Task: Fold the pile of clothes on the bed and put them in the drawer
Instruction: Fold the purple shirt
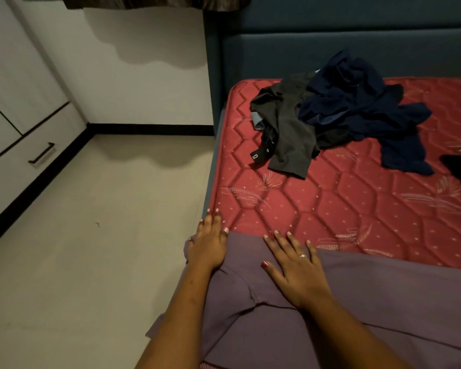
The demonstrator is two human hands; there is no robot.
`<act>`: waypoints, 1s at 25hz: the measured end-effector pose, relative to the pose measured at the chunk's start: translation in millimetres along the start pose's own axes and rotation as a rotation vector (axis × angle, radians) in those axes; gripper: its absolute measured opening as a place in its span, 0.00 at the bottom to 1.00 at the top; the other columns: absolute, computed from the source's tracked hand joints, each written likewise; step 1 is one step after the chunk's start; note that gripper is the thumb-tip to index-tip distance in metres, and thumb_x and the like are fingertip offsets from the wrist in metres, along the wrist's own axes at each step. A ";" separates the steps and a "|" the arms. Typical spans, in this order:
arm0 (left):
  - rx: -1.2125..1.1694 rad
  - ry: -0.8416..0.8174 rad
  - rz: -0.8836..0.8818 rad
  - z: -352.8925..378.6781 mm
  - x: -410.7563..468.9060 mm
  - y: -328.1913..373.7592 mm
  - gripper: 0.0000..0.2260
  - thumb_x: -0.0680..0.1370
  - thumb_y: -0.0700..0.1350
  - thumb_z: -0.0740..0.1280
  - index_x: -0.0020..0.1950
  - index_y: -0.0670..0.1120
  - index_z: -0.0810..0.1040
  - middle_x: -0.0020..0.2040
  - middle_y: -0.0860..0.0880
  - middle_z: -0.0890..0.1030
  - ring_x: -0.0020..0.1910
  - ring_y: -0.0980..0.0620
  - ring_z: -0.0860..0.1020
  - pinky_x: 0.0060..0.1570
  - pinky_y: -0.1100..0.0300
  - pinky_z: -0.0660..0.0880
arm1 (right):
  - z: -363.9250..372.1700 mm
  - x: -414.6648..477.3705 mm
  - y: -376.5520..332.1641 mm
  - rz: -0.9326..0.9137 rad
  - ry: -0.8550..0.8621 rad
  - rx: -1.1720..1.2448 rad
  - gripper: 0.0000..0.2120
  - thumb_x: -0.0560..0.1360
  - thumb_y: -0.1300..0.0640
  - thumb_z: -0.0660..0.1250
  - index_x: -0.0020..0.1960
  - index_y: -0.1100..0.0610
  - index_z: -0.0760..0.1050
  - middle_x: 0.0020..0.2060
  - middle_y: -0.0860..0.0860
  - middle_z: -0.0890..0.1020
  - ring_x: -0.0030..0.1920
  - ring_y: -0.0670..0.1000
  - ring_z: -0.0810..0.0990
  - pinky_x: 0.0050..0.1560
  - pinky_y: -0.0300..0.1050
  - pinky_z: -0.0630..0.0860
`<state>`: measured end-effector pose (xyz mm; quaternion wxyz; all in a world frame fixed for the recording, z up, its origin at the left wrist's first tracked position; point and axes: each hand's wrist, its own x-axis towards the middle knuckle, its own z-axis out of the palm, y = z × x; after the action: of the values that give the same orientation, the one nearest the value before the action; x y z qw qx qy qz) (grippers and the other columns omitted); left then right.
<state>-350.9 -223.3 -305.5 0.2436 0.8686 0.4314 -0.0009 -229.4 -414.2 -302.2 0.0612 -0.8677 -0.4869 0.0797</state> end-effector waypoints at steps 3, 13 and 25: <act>-0.393 -0.107 -0.089 -8.5 7.8 -17.7 0.24 0.84 0.54 0.47 0.79 0.51 0.47 0.79 0.46 0.53 0.76 0.45 0.57 0.73 0.52 0.55 | -3.9 3.3 -0.7 0.019 -0.098 -0.014 0.47 0.59 0.27 0.16 0.76 0.37 0.37 0.77 0.39 0.44 0.77 0.45 0.41 0.74 0.55 0.38; -0.570 -0.032 -0.597 -24.3 -153.0 -70.9 0.34 0.78 0.67 0.50 0.62 0.40 0.76 0.62 0.38 0.77 0.60 0.40 0.76 0.59 0.52 0.70 | -68.2 12.0 -66.4 0.000 -0.516 -0.184 0.34 0.79 0.42 0.57 0.79 0.47 0.46 0.78 0.52 0.50 0.78 0.56 0.47 0.73 0.66 0.42; 0.056 -0.270 -0.265 -19.1 -268.5 -53.7 0.28 0.79 0.49 0.60 0.77 0.57 0.52 0.70 0.44 0.66 0.68 0.40 0.67 0.63 0.46 0.69 | -44.7 -134.3 -184.9 -0.243 -0.469 -0.351 0.27 0.80 0.52 0.59 0.77 0.52 0.56 0.72 0.55 0.60 0.73 0.58 0.57 0.67 0.55 0.63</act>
<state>-563.8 -389.0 -254.5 0.2726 0.8028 0.5050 -0.1617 -443.8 -434.4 -213.8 -0.1941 -0.7585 -0.5941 0.1844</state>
